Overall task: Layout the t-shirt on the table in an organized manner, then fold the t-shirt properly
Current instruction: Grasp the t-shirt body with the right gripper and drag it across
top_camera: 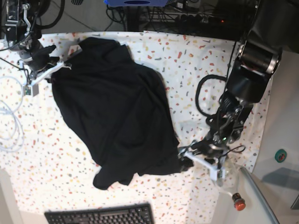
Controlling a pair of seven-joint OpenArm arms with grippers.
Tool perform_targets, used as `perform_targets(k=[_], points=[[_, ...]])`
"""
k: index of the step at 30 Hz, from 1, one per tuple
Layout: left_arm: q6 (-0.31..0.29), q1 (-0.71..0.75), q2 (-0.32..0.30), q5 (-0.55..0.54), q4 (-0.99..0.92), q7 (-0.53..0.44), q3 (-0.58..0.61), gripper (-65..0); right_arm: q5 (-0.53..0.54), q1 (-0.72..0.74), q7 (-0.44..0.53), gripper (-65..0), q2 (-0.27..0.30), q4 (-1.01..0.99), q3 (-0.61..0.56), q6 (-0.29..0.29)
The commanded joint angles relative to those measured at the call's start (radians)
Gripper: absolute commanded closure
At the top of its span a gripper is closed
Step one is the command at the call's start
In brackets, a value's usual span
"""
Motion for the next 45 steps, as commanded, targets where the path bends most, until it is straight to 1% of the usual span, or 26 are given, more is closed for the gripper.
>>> perform_targets(k=[1,3,5,6,9,11,12,14,16,17,18,20,22,24,26,28,30,31,32,34,36,39,40,42,43,45], points=[[-0.007,0.019,-0.037,-0.002,0.061,-0.013,-0.003,-42.3,0.007,0.005,0.018,0.0,0.008,0.019,0.026,0.002],[-0.004,0.097,-0.105,-0.003,0.165,-0.013,-0.01,-23.5,0.007,0.008,0.018,0.0,0.005,0.015,0.058,0.002],[-0.004,0.203,-0.157,-0.003,0.264,-0.013,-0.064,-3.5,0.007,0.015,0.018,0.0,0.005,0.013,0.081,0.002],[-0.004,0.263,-0.177,-0.003,0.308,-0.013,-0.115,0.0,0.007,0.018,0.018,0.0,0.005,0.013,0.095,0.002],[-0.007,0.438,-0.197,-0.003,0.417,-0.013,-0.296,0.0,0.007,0.023,0.018,0.0,0.005,0.012,0.123,0.002],[-0.009,0.558,-0.195,-0.003,0.495,-0.013,-0.428,0.0,0.005,0.041,0.014,0.0,0.01,0.01,0.127,0.002],[-0.009,0.616,-0.194,-0.003,0.537,-0.013,-0.486,0.0,0.001,0.057,-0.011,0.0,0.017,-0.001,0.129,0.002],[-0.009,0.719,-0.191,-0.003,0.61,-0.013,-0.577,0.0,-0.027,0.112,-0.089,-1.4,0.063,-0.039,0.129,0.002],[-0.009,0.798,-0.191,-0.003,0.666,-0.013,-0.647,0.0,-0.034,0.158,-0.149,-17.6,0.082,-0.071,0.129,0.007],[-0.009,0.826,-0.189,-0.003,0.683,-0.013,-0.67,0.0,-0.03,0.159,-0.149,-22.1,0.083,-0.059,0.13,0.007],[-0.009,0.851,-0.189,-0.003,0.693,-0.013,-0.692,0.0,-0.03,0.156,-0.138,-24.2,0.082,-0.035,0.13,0.007],[-0.009,0.897,-0.186,-0.003,0.707,-0.015,-0.732,0.0,-0.033,0.129,-0.109,-22.8,0.072,0.051,0.113,0.009],[-0.009,0.932,-0.169,-0.002,0.706,-0.015,-0.768,0.0,-0.036,0.124,-0.101,-19.1,0.056,0.128,0.029,0.01],[-0.009,0.956,-0.154,0.0,0.702,-0.015,-0.801,0.0,-0.036,0.127,-0.101,-14.4,0.053,0.183,-0.049,0.009],[-0.009,0.983,-0.139,0.0,0.704,-0.015,-0.837,0.0,-0.036,0.153,-0.106,-11.7,0.046,0.219,-0.131,0.009],[-0.009,1.001,-0.129,0.0,0.707,-0.015,-0.873,0.0,-0.038,0.207,-0.118,-12.9,0.045,0.206,-0.244,0.006],[-0.009,1.016,-0.119,0.0,0.707,-0.015,-0.903,0.0,-0.038,0.301,-0.141,-15.8,0.043,0.133,-0.352,0.001],[-0.009,1.021,-0.119,0.0,0.712,-0.015,-0.916,0.0,-0.036,0.351,-0.156,-18.3,0.037,0.079,-0.39,-0.011],[-0.009,1.026,-0.119,0.0,0.713,-0.015,-0.926,0.0,-0.031,0.393,-0.169,-21.0,0.014,0.028,-0.408,-0.04],[-0.009,1.041,-0.119,0.0,0.713,-0.015,-0.937,0.0,-0.028,0.44,-0.179,-26.6,-0.03,-0.025,-0.41,-0.091],[-0.009,1.045,-0.123,0.001,0.718,-0.015,-0.945,0.0,-0.031,0.456,-0.179,-29.3,-0.069,-0.028,-0.414,-0.103],[-0.009,1.045,-0.12,0.003,0.716,-0.015,-0.954,0.0,-0.054,0.485,-0.183,-29.4,-0.129,-0.05,-0.427,-0.108],[-0.009,1.045,-0.12,0.003,0.715,-0.015,-0.954,0.0,-0.076,0.494,-0.192,-29.7,-0.147,-0.073,-0.445,-0.12],[-0.009,1.045,-0.119,0.003,0.713,-0.015,-0.956,0.0,-0.12,0.515,-0.209,-29.9,-0.171,-0.117,-0.487,-0.165],[-0.009,1.045,-0.119,0.003,0.713,-0.015,-0.956,0.0,-0.127,0.515,-0.209,-30.0,-0.182,-0.134,-0.51,-0.185],[-0.009,1.045,-0.119,0.003,0.713,-0.015,-0.954,0.0,-0.127,0.514,-0.199,-30.0,-0.188,-0.15,-0.551,-0.205]])
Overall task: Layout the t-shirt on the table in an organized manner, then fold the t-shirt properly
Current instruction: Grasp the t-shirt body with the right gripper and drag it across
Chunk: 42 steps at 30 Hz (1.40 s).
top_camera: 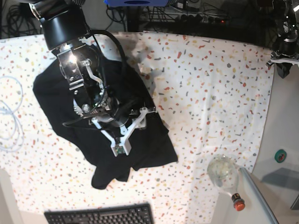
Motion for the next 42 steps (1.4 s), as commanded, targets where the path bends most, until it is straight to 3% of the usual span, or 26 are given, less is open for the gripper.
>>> perform_targets(k=[1,6,11,19,21,24,33,42], points=[[-0.005,0.007,-0.019,0.0,0.013,-0.026,-0.008,0.0,0.001,0.017,0.025,-30.0,-0.002,0.009,-0.017,-0.018],[-0.005,0.007,-0.017,0.0,0.011,-0.026,-0.003,0.0,0.001,0.06,0.085,-30.2,-0.001,-0.1,-0.082,-0.188],[-0.005,0.005,-0.017,0.001,0.011,-0.026,-0.001,0.0,0.004,0.061,0.088,-33.8,-0.002,-0.094,-0.13,-0.196],[-0.005,0.005,-0.017,0.001,0.011,-0.026,-0.005,0.0,0.004,0.147,0.09,-33.0,-0.042,-0.253,-0.133,-0.192],[-0.005,0.007,-0.017,0.001,0.011,-0.026,-0.008,0.0,0.004,0.147,0.096,-25.8,-0.039,-0.25,-0.133,-0.192],[-0.005,0.007,-0.017,0.001,0.01,-0.026,-0.011,0.0,0.004,0.147,0.111,0.0,-0.027,-0.25,-0.131,-0.192],[-0.005,0.005,-0.017,0.001,0.01,-0.026,-0.011,0.0,0.006,0.054,0.111,0.0,0.015,0.0,0.03,-0.192],[-0.005,0.004,-0.017,0.001,0.01,-0.026,-0.011,0.0,0.006,0.055,0.114,0.0,0.042,0.004,0.2,-0.192]])
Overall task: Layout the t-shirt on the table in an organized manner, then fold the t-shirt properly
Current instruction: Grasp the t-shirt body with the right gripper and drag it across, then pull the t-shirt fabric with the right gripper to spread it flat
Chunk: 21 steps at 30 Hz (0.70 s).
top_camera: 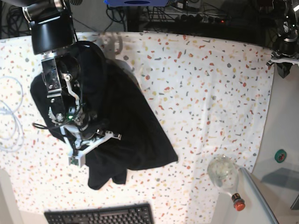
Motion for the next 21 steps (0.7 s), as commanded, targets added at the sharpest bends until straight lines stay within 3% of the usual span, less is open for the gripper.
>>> perform_targets(k=[1,6,10,15,17,21], points=[[-0.005,0.006,-0.018,-0.002,0.012,-0.023,-0.009,0.0,-0.004,0.023,0.03,0.0,0.001,0.019,0.03,0.001],[-0.005,0.006,-0.018,-0.001,0.012,-0.023,-0.009,0.0,-0.007,0.062,0.03,0.0,0.005,-0.049,0.129,0.001],[-0.005,0.006,-0.018,-0.001,0.012,-0.023,-0.009,0.0,-0.009,0.097,-0.019,0.0,0.028,-0.147,0.139,-0.001],[-0.005,0.006,-0.019,-0.001,0.012,-0.023,-0.009,0.0,-0.009,0.017,-0.011,-27.6,0.029,0.036,0.136,-0.001],[-0.005,0.007,-0.019,-0.001,0.012,-0.023,-0.009,0.0,-0.009,-0.035,0.01,-30.8,0.032,0.143,0.089,0.001],[-0.005,0.007,-0.019,-0.001,0.012,-0.023,-0.009,0.0,-0.009,-0.089,0.015,-25.7,0.061,0.238,-0.157,0.002]])
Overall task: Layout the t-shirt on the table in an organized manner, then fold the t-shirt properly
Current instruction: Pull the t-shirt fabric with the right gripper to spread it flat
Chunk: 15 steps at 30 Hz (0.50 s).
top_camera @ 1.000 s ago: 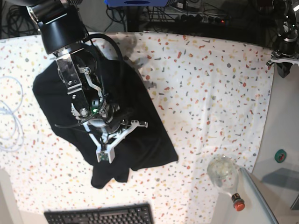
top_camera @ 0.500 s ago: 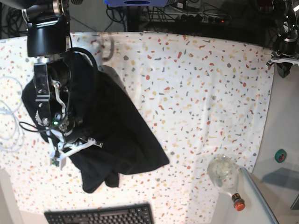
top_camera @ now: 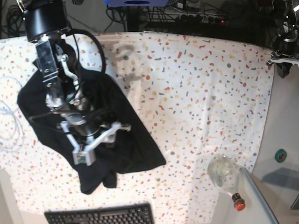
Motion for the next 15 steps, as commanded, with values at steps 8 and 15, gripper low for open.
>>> perform_targets(k=[8,15], points=[[-0.005,0.006,-0.02,-0.001,0.012,-0.023,-0.01,0.0,-0.001,0.116,0.014,0.0,-0.075,-0.303,-0.277,0.001],[-0.005,0.02,-0.02,-0.001,0.012,-0.025,-0.01,0.0,-0.001,0.241,0.157,0.0,-0.116,-0.607,-0.275,0.001]])
